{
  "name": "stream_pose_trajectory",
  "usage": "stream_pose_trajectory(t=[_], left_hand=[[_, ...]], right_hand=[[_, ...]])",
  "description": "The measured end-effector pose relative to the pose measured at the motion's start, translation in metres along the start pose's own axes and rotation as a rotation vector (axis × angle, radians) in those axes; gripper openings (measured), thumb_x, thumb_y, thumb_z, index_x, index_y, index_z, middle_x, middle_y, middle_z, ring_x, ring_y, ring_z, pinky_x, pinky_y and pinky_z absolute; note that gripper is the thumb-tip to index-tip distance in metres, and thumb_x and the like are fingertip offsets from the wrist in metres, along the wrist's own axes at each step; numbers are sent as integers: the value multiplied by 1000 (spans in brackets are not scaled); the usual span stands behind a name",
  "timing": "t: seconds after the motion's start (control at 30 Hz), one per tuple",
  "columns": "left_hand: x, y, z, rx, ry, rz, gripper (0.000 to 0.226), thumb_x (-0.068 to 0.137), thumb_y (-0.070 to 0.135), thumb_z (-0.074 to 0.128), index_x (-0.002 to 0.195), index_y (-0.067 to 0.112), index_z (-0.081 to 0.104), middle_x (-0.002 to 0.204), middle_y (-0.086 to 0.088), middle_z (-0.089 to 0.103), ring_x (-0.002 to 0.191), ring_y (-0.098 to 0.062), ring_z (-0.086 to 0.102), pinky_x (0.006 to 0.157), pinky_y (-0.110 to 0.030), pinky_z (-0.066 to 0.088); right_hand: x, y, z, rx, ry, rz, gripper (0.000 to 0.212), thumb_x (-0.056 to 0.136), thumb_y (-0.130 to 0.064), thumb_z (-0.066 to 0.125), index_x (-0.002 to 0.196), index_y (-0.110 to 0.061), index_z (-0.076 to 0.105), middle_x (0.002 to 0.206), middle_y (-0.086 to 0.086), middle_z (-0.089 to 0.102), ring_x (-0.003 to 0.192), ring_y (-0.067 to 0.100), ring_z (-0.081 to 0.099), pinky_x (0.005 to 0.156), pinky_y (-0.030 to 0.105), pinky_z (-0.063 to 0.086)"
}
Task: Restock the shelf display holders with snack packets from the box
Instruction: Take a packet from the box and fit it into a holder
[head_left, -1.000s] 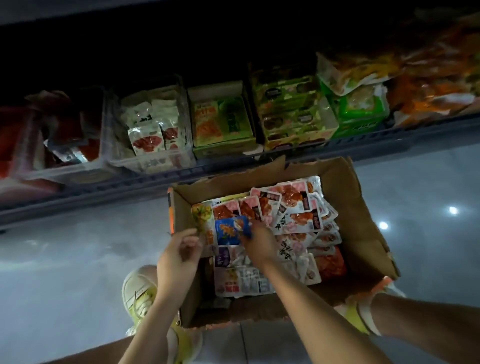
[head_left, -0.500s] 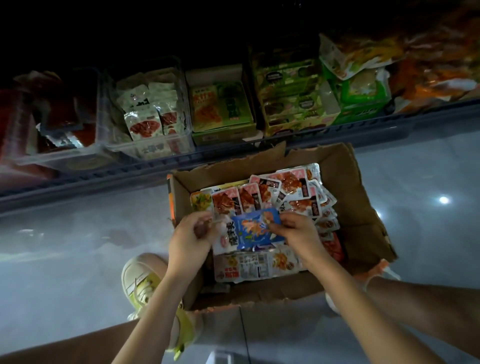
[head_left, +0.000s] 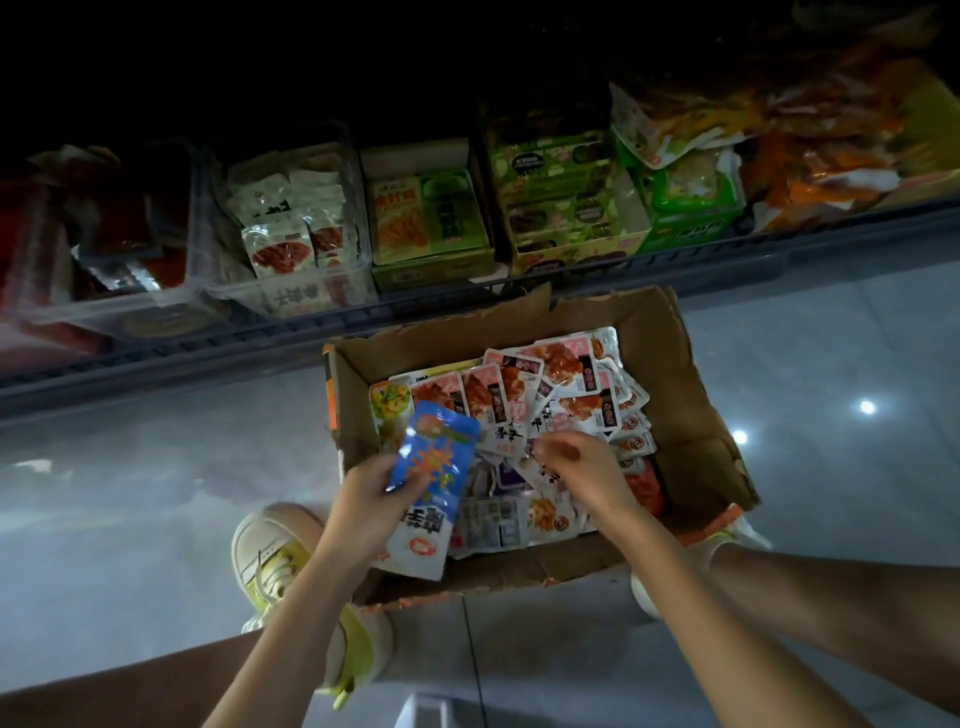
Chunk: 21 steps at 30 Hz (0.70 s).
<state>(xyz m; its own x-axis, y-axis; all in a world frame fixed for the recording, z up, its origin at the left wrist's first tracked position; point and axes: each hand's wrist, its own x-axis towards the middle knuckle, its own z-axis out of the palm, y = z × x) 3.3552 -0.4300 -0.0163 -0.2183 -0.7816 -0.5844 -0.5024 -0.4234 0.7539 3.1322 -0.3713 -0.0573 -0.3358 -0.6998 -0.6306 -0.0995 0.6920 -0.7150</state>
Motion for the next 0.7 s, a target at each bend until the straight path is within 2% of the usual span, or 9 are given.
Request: stream_pose_trajectory(t=[0.13,0.23,0.3,0.37,0.43,0.53,0.6,0.67,0.7], left_hand=[[6,-1,-19,-252,262,-25,4,91,16,62,92,13,63,87,-5,72,74,-19,70,63,-35,55],[13,0,-35,-344,384,-36,5,91,18,61,87,18,60,77,1,70,59,-11,68,51,-28,53],[16,0,-45,-379,450,-39,8,91,17,62,83,18,59,76,-2,69,57,-11,66,57,-31,53],[17,-1,-52,-407,498,-32,10,91,15,62,81,17,59,69,2,69,54,-10,65,58,-31,53],[16,-3,-56,-423,518,-39,11,90,16,62,80,16,59,62,7,69,53,-9,64,55,-30,51],[16,-6,-59,-440,522,-65,9,89,17,64,81,15,60,68,1,69,60,-20,65,61,-35,49],[17,-8,-59,-446,515,-83,8,90,18,63,83,15,60,68,1,70,56,-17,66,57,-32,50],[17,-7,-58,-449,503,-91,8,90,17,63,82,16,60,63,6,70,52,-11,65,51,-29,50],[17,-7,-58,-452,499,-89,9,90,16,62,82,17,59,63,7,70,51,-9,65,49,-27,50]], right_hand=[[39,1,29,-138,145,-48,34,92,-18,60,125,-7,58,114,7,65,107,20,60,85,28,46],[62,-4,52,-358,242,-154,33,91,-27,61,120,-12,60,114,6,65,107,24,60,80,27,46],[74,-7,66,-599,323,-271,34,89,-33,61,117,-13,61,111,7,64,106,26,58,80,31,48],[85,-10,82,-720,358,-354,41,88,-35,62,121,-11,60,117,9,62,110,28,54,88,38,47],[93,-17,96,-812,325,-402,50,87,-40,63,126,-9,56,125,12,59,117,31,50,96,42,43],[109,-20,113,-886,177,-383,62,85,-37,66,134,-6,45,134,14,52,127,32,41,106,40,32],[116,-19,118,-843,169,-349,52,84,-29,67,128,-8,50,123,13,59,118,32,50,98,37,39],[115,-17,115,-722,242,-320,28,84,-16,63,111,-14,60,101,7,68,96,26,63,72,31,49],[110,-17,111,-624,243,-299,20,84,-12,62,104,-15,63,94,3,70,87,22,66,61,26,47]])
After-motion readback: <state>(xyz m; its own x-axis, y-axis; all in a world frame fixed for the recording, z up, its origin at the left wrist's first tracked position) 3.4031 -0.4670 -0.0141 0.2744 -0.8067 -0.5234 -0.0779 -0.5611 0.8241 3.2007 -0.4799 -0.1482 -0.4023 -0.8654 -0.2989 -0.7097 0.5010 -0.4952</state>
